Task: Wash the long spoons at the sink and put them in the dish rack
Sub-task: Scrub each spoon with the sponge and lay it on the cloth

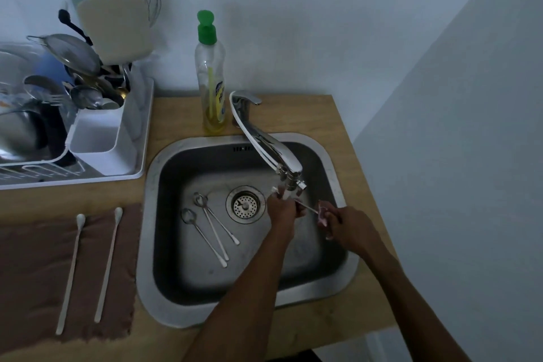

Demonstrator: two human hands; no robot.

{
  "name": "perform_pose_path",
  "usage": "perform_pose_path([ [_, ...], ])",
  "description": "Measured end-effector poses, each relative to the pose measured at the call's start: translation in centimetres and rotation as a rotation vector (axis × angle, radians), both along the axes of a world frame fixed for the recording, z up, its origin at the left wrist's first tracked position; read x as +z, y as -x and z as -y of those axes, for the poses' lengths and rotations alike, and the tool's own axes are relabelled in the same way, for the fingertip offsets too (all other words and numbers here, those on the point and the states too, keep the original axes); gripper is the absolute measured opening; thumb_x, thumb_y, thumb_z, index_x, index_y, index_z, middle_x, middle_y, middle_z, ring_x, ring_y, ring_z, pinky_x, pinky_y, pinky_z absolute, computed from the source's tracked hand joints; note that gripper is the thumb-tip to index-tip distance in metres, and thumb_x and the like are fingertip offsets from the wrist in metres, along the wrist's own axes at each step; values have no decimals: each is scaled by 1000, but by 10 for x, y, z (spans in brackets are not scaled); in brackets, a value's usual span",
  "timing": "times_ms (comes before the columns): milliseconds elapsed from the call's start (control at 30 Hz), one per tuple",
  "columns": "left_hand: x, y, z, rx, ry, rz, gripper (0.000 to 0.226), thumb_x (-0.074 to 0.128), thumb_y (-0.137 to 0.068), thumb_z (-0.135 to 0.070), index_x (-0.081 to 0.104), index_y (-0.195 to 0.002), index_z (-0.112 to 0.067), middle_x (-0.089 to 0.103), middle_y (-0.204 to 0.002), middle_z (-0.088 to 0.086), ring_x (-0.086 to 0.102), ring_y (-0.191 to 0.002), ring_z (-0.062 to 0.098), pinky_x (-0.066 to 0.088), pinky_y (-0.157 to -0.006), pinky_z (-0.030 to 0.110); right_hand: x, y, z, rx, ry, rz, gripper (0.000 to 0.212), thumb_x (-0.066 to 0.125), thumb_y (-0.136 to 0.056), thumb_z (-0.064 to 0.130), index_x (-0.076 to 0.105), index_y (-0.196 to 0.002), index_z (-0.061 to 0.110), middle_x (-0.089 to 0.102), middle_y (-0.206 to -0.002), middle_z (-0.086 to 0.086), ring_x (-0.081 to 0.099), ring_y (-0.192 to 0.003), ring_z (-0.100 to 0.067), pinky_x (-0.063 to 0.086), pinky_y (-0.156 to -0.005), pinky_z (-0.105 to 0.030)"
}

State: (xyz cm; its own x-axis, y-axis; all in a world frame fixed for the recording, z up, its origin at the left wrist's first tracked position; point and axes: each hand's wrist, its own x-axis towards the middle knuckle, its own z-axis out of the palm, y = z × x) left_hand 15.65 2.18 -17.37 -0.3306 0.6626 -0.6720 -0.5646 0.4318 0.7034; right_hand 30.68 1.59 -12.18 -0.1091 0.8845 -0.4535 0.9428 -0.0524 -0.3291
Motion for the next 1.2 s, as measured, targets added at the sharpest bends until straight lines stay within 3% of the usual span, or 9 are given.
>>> perform_pose_path([
  [167, 11, 26, 3, 2, -35, -161, 43, 42, -102, -40, 58, -91, -2, 64, -68, 16, 59, -41, 14, 53, -43, 27, 1, 14, 9, -63, 106, -165, 30, 44, -105, 31, 68, -96, 16, 62, -71, 10, 61, -62, 2, 41, -56, -11],
  [333, 19, 87, 18, -68, -137, 7, 27, 51, -100, -20, 65, -100, 4, 70, -85, 17, 71, -67, 16, 56, -56, 20, -1, 44, 5, -165, 198, -414, 19, 50, -103, 21, 64, -113, 12, 71, -92, -8, 68, -76, -16, 55, -69, -28],
  [500, 22, 122, 29, -67, -210, 79, 24, 54, -98, -19, 66, -99, 2, 72, -94, 16, 74, -74, 17, 60, -69, 23, 8, 76, -1, -22, 208, -444, 23, 46, -104, 24, 64, -95, 14, 68, -80, -10, 62, -63, -29, 53, -54, -39],
  [567, 24, 132, 29, -40, -227, 92, 23, 55, -97, -20, 66, -98, 0, 71, -97, 17, 73, -78, 18, 60, -75, 24, 6, 83, -5, -25, 189, -446, 28, 44, -105, 23, 64, -94, 8, 71, -82, -6, 69, -69, -22, 58, -63, -39],
  [733, 30, 150, 34, -60, -263, 85, 25, 54, -97, -18, 65, -109, 1, 71, -106, 15, 73, -89, 15, 58, -72, 20, 3, 87, -2, -94, 153, -592, 15, 55, -100, 22, 66, -107, 15, 70, -90, -9, 58, -63, -5, 50, -52, -27],
  [900, 34, 158, 46, -218, -222, -224, 18, 62, -90, 0, 68, -105, 7, 71, -97, 22, 73, -72, 14, 59, -65, 19, -3, 84, 1, -106, 95, -582, 25, 60, -97, 15, 67, -117, 28, 72, -99, 1, 68, -76, -13, 56, -58, -25],
  [1067, 39, 167, 53, -950, -164, -1099, 20, 65, -87, -40, 76, -78, -27, 73, -74, -9, 66, -65, 4, 56, -68, 28, 4, 100, 4, -75, 11, -557, 17, 49, -104, 20, 62, -114, 20, 67, -93, 3, 65, -75, -3, 50, -61, -12],
  [1133, 44, 156, 60, -1038, -162, -1091, 20, 63, -91, -37, 77, -86, -23, 74, -75, -6, 66, -66, 8, 56, -70, 30, 1, 103, 5, -85, -7, -530, 20, 45, -105, 29, 63, -108, 21, 69, -88, 1, 68, -75, -9, 56, -66, -23],
  [1200, 48, 151, 70, -922, -160, -1062, 18, 63, -92, -30, 78, -93, -20, 73, -79, -1, 61, -63, 10, 55, -69, 31, -7, 104, 6, -129, -6, -538, 25, 45, -105, 28, 66, -94, 19, 71, -88, -4, 70, -78, -18, 60, -72, -38],
])
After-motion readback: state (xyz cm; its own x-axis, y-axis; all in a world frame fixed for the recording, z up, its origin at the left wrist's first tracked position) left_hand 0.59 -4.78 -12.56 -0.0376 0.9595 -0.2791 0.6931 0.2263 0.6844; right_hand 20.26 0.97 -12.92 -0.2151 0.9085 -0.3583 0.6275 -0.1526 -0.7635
